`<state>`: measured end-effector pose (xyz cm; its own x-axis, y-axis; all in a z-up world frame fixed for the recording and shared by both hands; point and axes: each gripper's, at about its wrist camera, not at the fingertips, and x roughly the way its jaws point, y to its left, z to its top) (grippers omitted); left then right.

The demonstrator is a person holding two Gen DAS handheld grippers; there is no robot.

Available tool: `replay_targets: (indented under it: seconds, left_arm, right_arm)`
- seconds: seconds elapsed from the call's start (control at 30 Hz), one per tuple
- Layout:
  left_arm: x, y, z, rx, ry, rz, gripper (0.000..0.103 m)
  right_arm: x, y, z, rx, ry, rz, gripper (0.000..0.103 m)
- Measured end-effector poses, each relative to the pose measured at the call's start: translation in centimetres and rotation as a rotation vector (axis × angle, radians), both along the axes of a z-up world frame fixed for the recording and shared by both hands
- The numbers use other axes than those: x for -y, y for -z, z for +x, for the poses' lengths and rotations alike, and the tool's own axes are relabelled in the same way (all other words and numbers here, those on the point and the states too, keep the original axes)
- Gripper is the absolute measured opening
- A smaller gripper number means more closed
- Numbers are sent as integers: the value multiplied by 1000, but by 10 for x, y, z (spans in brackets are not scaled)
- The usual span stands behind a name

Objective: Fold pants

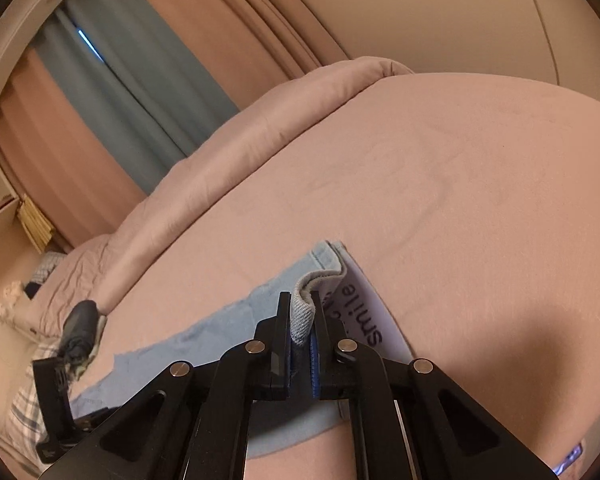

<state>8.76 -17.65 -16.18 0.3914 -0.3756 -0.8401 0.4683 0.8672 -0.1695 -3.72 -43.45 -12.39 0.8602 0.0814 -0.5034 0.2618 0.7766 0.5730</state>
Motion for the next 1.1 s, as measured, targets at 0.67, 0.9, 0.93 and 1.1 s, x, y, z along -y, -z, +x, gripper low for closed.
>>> replay_targets:
  seconds: [0.67, 0.9, 0.93, 1.1]
  left_arm:
    - [26, -7, -11, -2, 57, -2, 97]
    - [29, -3, -11, -3, 78, 28, 97]
    - [27, -3, -11, -5, 76, 23, 97]
    - [14, -10, -12, -18, 57, -32, 97]
  right_arm:
    - [-28, -5, 57, -75, -179, -76, 39]
    - [-14, 25, 88, -182, -139, 15, 32]
    - [-14, 20, 82, -167, -124, 20, 38]
    - [8, 15, 21, -54, -64, 152, 46]
